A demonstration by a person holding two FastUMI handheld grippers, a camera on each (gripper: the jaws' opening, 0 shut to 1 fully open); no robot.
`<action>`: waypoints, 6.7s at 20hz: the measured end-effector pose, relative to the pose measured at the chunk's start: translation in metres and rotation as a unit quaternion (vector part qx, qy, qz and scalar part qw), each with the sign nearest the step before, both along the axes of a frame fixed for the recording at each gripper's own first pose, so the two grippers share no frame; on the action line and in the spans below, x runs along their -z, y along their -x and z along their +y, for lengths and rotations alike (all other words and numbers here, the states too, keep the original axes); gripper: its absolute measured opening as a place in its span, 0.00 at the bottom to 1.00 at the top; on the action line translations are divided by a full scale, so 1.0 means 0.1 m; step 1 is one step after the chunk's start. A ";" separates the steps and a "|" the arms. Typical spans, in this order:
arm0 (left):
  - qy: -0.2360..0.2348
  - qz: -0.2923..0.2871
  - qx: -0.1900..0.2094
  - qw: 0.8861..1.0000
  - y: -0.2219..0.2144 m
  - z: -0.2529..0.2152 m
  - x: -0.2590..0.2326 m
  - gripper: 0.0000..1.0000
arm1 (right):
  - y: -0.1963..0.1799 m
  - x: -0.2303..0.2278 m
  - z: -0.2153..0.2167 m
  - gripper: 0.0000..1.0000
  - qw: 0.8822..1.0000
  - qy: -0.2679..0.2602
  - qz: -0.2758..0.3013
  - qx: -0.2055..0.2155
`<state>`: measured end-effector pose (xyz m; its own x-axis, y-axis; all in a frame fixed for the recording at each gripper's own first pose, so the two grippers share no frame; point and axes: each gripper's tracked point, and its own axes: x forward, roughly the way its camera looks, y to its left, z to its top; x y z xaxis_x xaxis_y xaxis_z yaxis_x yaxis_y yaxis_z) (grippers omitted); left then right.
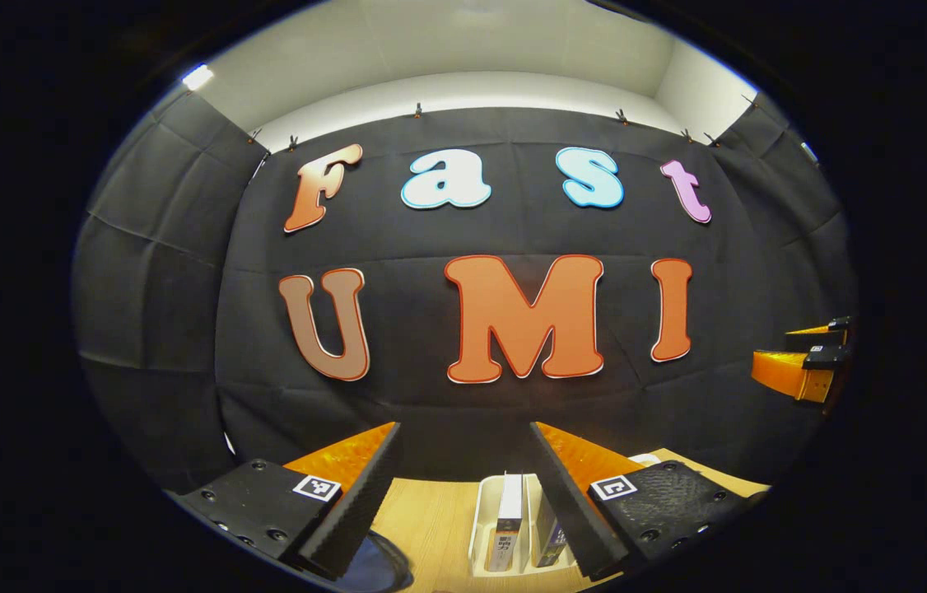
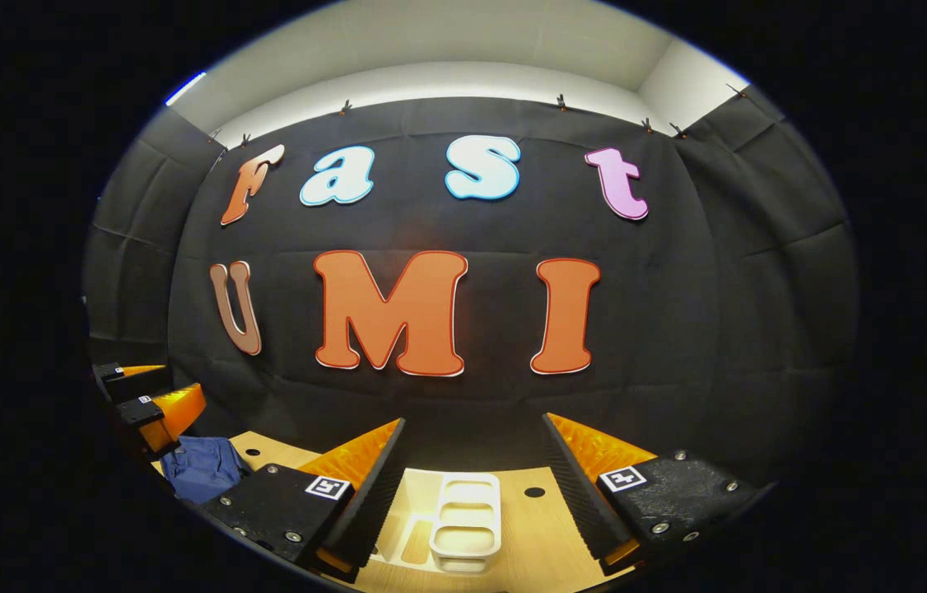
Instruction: Open the schoolbag, grab two books from the bookshelf and put them into the schoolbag.
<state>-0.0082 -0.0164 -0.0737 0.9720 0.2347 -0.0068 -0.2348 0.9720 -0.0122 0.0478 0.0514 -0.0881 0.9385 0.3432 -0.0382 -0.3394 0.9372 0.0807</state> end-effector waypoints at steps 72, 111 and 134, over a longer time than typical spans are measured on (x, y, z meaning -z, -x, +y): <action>-0.219 0.535 0.069 0.813 1.40 1.41 3.78 0.06 | 0.12 0.89 0.94 0.94 0.992 0.055 0.102 -0.050; -0.053 0.385 0.145 0.910 0.22 3.05 2.00 0.05 | -0.16 2.20 3.08 0.82 0.844 0.216 0.475 -0.127; -0.008 0.394 0.169 0.904 0.26 2.98 2.20 0.04 | -0.08 1.73 2.76 0.29 0.801 0.208 0.547 -0.130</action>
<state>-0.0337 0.2815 -0.2933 0.6838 -0.0687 -0.7264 0.1450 0.9885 0.0431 0.0559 0.3274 -0.2614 0.1645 0.2665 -0.9497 -0.4673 0.8689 0.1629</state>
